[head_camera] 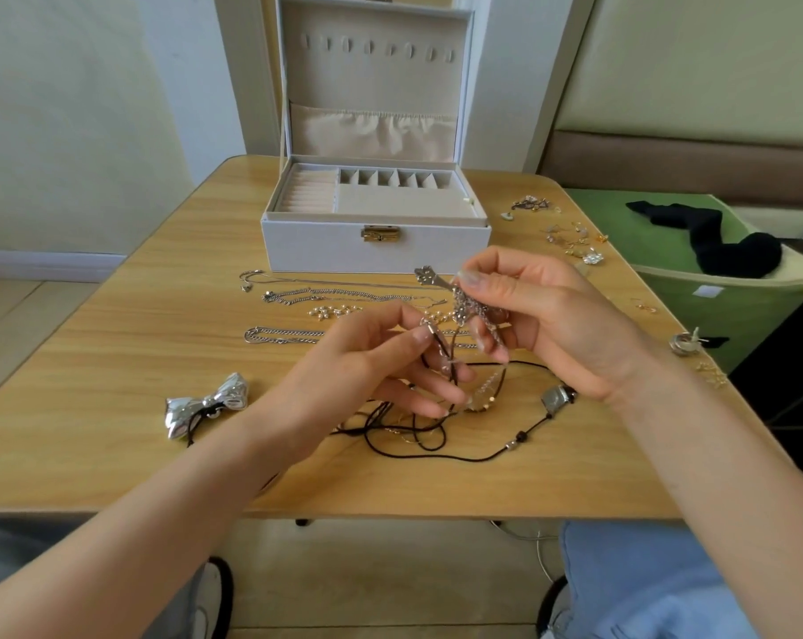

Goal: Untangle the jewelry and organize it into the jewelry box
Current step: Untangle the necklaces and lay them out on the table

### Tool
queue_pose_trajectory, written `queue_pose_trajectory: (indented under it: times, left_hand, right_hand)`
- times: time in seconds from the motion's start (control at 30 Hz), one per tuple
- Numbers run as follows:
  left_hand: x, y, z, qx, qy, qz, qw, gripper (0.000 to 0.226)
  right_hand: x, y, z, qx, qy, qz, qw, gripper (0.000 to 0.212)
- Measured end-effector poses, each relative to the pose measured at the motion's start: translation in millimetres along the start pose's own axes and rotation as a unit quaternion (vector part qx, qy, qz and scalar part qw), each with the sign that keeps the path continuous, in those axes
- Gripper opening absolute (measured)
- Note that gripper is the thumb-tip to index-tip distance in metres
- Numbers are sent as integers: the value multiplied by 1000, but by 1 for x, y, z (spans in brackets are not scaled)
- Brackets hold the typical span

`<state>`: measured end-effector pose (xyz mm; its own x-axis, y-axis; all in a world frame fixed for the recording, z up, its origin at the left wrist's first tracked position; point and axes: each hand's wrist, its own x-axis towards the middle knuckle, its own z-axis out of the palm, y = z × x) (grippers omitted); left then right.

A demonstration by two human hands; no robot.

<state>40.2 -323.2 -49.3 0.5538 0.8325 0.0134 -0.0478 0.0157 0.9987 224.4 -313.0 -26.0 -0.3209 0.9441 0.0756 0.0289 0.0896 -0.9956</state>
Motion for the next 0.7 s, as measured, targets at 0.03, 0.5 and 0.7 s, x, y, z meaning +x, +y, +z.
queue_pose_trajectory:
  times: [0.03, 0.5, 0.7]
  left_hand:
    - [0, 1, 0, 0, 3, -2, 1000, 17]
    - [-7, -4, -11, 10, 48, 24, 999, 21]
    - [-10, -4, -15, 32, 44, 6, 998, 19]
  right_hand:
    - [0, 0, 0, -5, -1, 5, 1000, 11]
    - [3, 0, 2, -23, 23, 31, 999, 14]
    - [4, 1, 3, -30, 32, 36, 998, 6]
